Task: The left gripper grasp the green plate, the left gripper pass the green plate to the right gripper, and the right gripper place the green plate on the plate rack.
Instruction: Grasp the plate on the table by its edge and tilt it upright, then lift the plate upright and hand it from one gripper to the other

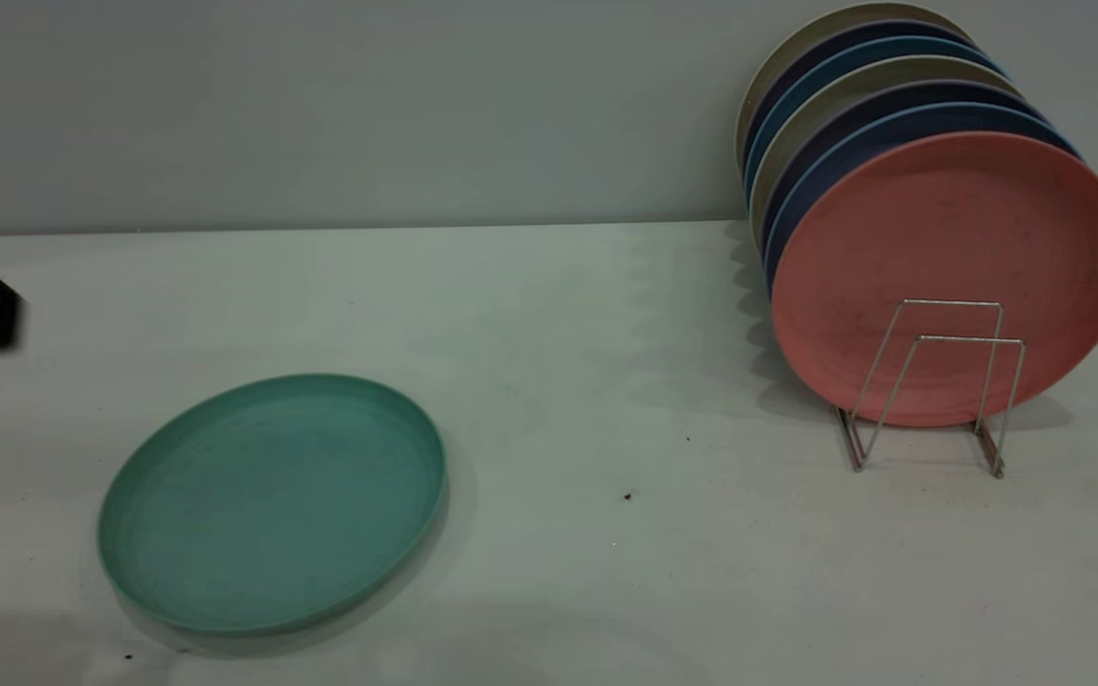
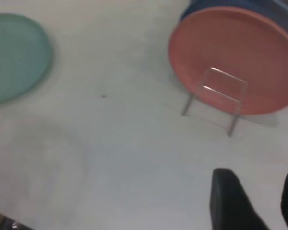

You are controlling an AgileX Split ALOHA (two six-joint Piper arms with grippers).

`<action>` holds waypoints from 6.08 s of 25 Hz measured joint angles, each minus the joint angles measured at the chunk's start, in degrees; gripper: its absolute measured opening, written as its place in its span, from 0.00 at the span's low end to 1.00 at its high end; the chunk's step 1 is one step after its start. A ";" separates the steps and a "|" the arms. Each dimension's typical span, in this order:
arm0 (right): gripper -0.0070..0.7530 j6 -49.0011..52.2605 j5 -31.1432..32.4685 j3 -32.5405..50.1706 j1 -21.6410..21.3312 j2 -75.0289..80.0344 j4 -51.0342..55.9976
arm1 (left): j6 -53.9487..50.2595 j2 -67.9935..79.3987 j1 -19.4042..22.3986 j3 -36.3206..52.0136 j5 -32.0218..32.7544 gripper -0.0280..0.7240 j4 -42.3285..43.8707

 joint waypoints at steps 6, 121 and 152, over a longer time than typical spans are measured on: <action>0.53 -3.18 -0.83 0.00 0.00 4.75 3.17 | 12.66 16.20 0.17 -4.80 -1.20 0.72 -12.56; 0.55 -63.59 4.30 -0.51 0.00 59.24 71.44 | 69.78 39.28 -11.42 -10.48 8.82 0.06 -59.33; 0.36 -56.31 5.64 -0.62 0.00 59.24 63.23 | 69.06 39.28 -17.16 -13.85 9.64 0.06 -59.05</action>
